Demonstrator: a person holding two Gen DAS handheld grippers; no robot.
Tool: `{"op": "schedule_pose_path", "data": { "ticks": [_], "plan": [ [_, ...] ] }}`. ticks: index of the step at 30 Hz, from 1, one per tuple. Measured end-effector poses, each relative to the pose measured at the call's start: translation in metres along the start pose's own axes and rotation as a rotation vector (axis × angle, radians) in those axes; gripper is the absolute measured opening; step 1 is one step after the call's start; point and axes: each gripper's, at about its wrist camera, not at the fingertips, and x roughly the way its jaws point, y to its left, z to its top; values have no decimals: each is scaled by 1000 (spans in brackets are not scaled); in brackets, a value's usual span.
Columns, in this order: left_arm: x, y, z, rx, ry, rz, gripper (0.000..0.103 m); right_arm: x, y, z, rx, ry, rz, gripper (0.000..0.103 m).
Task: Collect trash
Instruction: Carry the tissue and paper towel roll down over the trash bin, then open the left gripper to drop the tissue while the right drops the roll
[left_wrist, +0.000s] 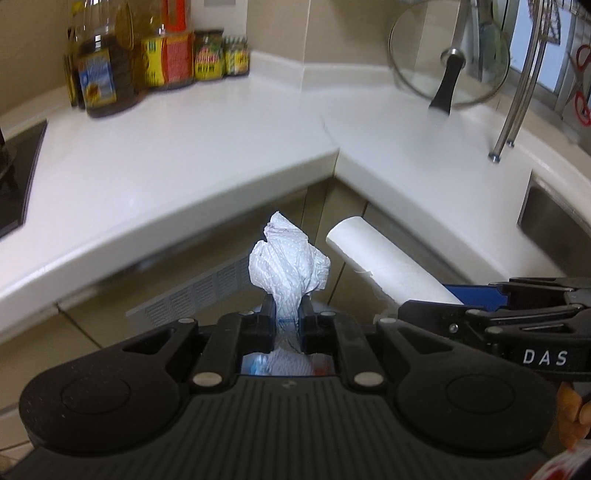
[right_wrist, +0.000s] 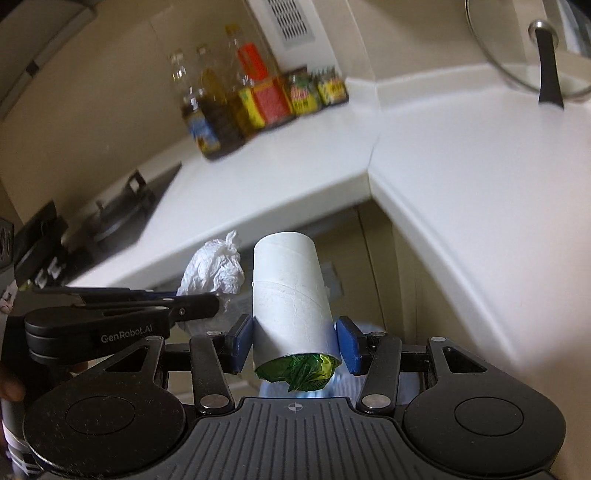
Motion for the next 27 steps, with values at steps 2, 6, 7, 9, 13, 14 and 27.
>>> {"op": "schedule_pose_path", "data": {
  "ticks": [2, 6, 7, 9, 13, 14, 27],
  "plan": [
    [8, 4, -8, 2, 25, -7, 10, 9, -1, -7, 6, 28, -13, 49],
    [31, 13, -22, 16, 90, -21, 10, 32, -6, -22, 26, 91, -54, 49],
    [37, 17, -26, 19, 107, -27, 10, 37, -7, -26, 29, 103, -68, 49],
    [49, 24, -33, 26, 138, -44, 10, 51, -11, -32, 43, 122, -95, 49],
    [77, 38, -46, 47, 199, -70, 10, 82, -18, -43, 63, 180, -149, 49],
    [84, 42, -49, 48, 213, -78, 10, 89, -20, -45, 64, 195, -163, 49],
    [168, 43, -67, 97, 321, -138, 11, 152, -53, -70, 83, 259, -248, 49]
  ]
}}
